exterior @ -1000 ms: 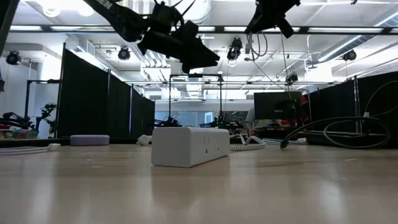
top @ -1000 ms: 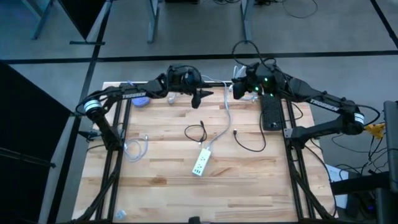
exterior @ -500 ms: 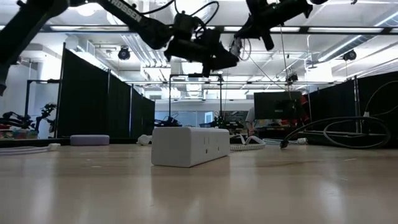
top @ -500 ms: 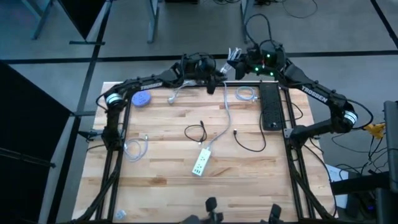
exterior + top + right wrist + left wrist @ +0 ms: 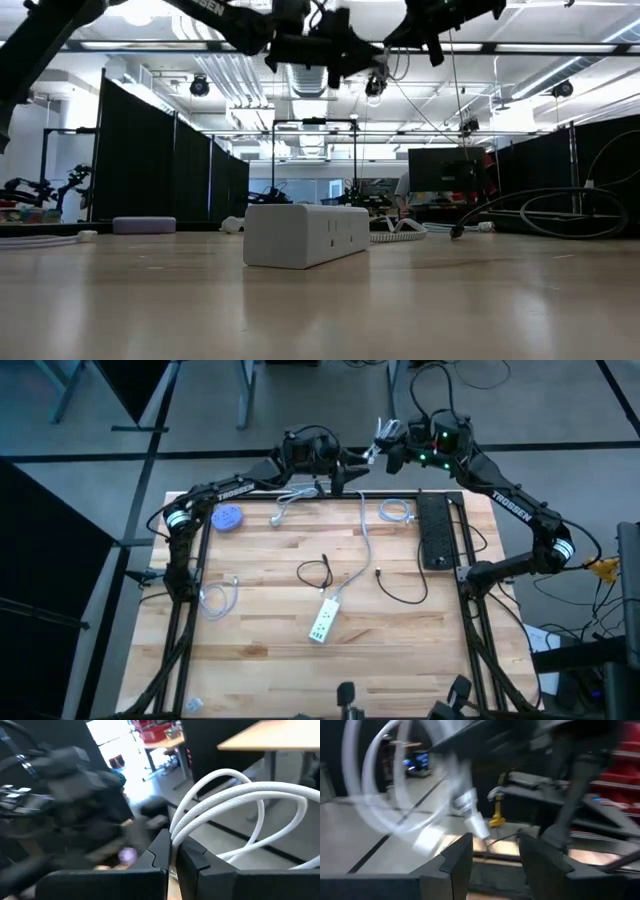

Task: Insert USB
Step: Insert the bottom blue charger cable into the black outlet extension

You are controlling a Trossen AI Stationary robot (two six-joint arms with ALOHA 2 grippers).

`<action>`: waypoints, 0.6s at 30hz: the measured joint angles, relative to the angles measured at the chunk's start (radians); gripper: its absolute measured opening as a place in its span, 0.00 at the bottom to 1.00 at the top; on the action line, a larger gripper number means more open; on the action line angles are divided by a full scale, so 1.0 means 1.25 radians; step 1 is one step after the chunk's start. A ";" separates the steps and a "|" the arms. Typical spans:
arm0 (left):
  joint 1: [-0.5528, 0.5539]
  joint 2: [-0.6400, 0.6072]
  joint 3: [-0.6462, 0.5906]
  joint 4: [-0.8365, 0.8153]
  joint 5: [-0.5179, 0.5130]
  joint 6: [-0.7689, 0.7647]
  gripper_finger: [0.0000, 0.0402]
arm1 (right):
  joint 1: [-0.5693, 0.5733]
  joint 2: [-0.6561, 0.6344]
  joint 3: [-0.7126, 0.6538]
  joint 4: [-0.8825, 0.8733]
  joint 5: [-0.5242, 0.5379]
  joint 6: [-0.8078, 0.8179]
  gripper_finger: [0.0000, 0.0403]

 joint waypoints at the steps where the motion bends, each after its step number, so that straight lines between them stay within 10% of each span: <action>1: -0.004 -0.007 0.000 0.001 0.005 0.001 0.36 | -0.001 0.002 0.000 0.000 0.000 0.002 0.00; 18: 0.016 -0.058 -0.002 -0.164 -0.075 0.196 0.27 | 0.010 -0.024 0.020 -0.026 -0.021 0.021 0.00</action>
